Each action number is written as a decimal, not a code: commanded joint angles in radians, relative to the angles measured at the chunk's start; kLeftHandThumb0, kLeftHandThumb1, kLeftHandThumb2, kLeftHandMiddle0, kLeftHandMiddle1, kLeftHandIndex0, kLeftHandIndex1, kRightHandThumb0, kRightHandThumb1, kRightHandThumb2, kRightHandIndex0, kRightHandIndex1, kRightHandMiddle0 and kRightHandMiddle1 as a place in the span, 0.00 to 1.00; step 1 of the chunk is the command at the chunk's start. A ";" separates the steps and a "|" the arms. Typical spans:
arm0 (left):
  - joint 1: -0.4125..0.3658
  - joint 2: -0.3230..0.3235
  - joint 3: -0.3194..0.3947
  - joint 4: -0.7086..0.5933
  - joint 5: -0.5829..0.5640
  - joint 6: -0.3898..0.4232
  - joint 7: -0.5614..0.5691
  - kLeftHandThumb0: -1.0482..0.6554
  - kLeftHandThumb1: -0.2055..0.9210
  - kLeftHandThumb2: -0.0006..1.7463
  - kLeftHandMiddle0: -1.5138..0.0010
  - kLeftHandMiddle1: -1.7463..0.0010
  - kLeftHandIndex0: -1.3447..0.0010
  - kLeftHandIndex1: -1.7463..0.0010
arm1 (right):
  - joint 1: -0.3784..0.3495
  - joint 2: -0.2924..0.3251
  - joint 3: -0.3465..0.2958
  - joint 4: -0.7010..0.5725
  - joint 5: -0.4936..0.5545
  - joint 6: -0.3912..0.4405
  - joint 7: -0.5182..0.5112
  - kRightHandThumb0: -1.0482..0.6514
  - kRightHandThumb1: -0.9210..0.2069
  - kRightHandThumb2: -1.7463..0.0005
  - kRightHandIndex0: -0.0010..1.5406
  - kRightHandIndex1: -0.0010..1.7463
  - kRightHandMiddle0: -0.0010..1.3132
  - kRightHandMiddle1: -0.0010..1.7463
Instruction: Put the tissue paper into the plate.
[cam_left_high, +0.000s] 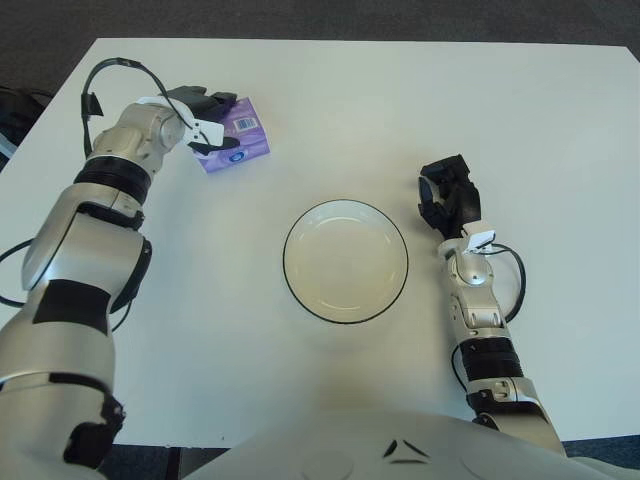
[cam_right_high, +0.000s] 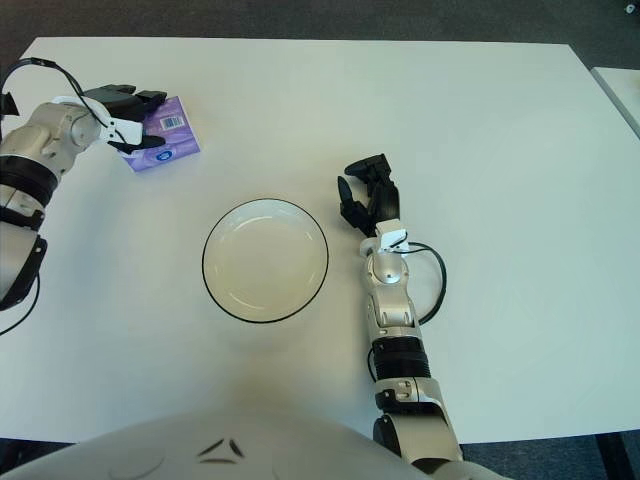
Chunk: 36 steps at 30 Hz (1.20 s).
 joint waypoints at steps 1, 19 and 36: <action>-0.011 -0.020 -0.023 0.034 0.000 0.010 -0.012 0.01 1.00 0.40 0.97 1.00 1.00 0.97 | 0.085 0.000 -0.008 0.055 0.008 0.081 0.004 0.41 0.00 0.75 0.29 0.54 0.21 0.95; -0.020 -0.053 -0.114 0.100 0.025 0.000 0.042 0.05 1.00 0.39 0.93 0.99 1.00 0.93 | 0.093 0.000 -0.012 0.045 0.003 0.080 -0.006 0.41 0.00 0.75 0.29 0.55 0.21 0.94; -0.027 -0.049 -0.186 0.109 0.044 -0.061 0.085 0.05 1.00 0.43 0.91 0.99 1.00 0.95 | 0.106 0.004 -0.012 0.022 0.003 0.096 -0.011 0.41 0.00 0.75 0.30 0.54 0.21 0.94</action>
